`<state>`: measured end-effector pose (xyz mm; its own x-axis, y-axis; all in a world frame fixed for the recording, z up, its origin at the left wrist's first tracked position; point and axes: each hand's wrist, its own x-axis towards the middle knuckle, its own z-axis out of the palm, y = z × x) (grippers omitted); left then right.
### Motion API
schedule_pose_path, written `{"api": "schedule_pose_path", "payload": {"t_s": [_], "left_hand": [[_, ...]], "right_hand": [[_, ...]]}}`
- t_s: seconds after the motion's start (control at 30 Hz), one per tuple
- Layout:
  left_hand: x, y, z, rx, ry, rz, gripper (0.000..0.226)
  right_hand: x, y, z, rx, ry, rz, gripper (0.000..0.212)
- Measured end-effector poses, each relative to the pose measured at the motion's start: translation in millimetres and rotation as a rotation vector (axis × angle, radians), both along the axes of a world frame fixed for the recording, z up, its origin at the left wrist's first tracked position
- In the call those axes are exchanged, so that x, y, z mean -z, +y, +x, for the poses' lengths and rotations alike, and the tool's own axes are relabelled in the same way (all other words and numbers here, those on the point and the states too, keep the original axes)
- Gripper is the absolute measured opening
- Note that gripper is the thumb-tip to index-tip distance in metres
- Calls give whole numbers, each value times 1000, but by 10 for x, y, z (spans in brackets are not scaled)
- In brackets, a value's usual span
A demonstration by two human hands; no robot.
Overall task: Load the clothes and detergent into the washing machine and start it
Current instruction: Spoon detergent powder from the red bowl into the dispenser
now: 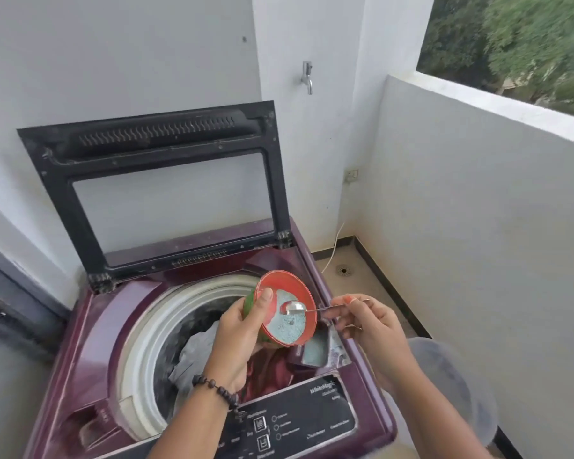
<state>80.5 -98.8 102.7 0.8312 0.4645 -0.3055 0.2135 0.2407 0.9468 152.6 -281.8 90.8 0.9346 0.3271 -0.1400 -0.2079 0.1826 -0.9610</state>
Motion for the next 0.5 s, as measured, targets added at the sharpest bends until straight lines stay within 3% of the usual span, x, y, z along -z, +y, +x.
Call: {"api": "schedule_pose_path", "payload": {"t_s": [0.5], "left_hand": [[126,494,-274,29,-8,-45,50]], "right_hand": [[173,553,-270,-30,22,-94,23]]}}
